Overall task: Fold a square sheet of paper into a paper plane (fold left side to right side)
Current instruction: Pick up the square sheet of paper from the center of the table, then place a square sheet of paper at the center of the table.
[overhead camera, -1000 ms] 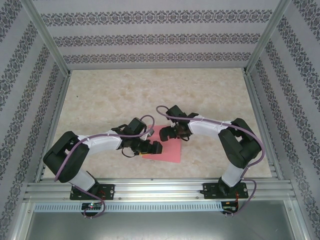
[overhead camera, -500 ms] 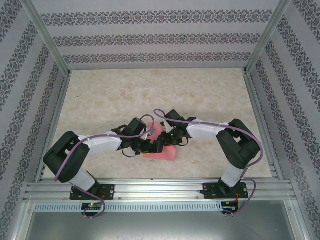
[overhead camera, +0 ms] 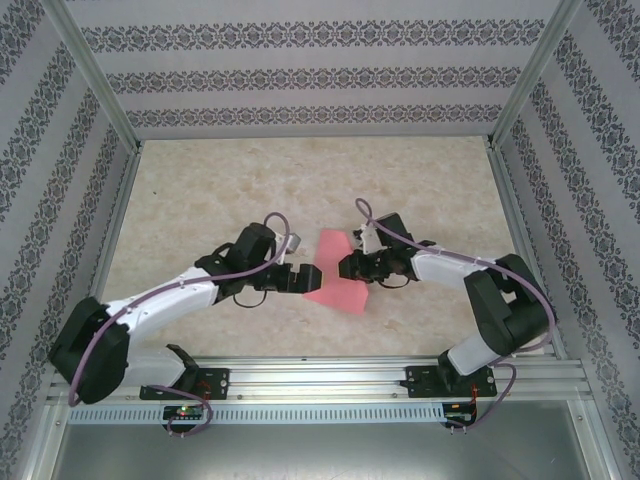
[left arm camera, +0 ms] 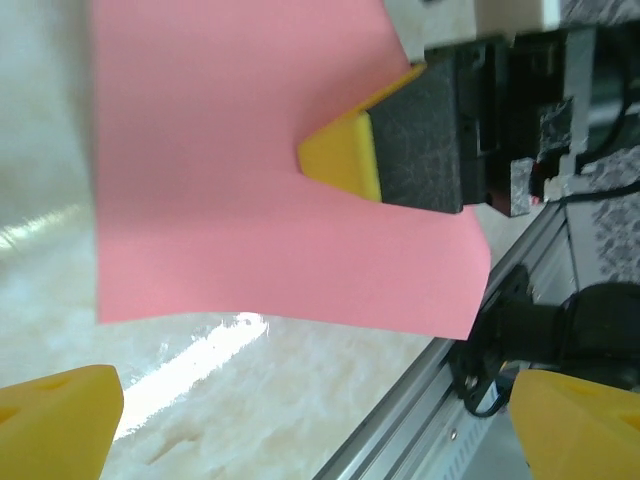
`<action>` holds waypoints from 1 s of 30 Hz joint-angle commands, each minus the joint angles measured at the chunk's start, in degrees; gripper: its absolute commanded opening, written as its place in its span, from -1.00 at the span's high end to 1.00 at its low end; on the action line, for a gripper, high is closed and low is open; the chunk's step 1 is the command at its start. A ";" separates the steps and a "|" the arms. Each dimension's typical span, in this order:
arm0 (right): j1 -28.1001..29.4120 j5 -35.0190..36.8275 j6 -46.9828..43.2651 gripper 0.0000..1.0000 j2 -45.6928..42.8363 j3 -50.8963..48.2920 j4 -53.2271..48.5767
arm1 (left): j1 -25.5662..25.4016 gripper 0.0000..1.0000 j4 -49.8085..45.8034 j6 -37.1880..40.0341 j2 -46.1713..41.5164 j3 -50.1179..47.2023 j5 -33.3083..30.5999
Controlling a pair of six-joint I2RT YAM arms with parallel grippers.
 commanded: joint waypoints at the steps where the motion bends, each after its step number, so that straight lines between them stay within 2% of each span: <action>1: -3.36 -7.24 1.47 0.53 -6.16 -1.55 6.86 | 4.35 -0.99 -2.20 3.06 -5.53 1.99 1.15; 7: -7.12 -13.48 1.99 0.53 -15.10 0.09 8.95 | 13.03 -1.00 2.64 3.79 -9.38 2.42 11.22; 10: -7.19 -17.16 0.98 0.53 -18.56 2.84 7.44 | 14.58 -0.99 3.91 6.43 -8.91 5.17 15.58; 16: -6.57 -21.99 -2.51 0.51 -24.92 8.84 1.67 | 14.62 -1.00 5.27 11.54 -5.59 12.10 23.54; 23: -3.90 -24.36 -4.39 0.51 -26.82 13.22 -2.40 | 14.16 -0.98 6.37 13.59 -0.57 17.55 30.58; 27: -1.56 -24.21 -4.77 0.51 -26.23 14.12 -2.40 | 12.51 -0.90 6.25 14.72 1.22 19.20 32.73; 30: -0.87 -23.90 -5.42 0.51 -25.35 14.74 -2.98 | 11.12 -0.73 6.23 15.45 2.26 19.72 34.15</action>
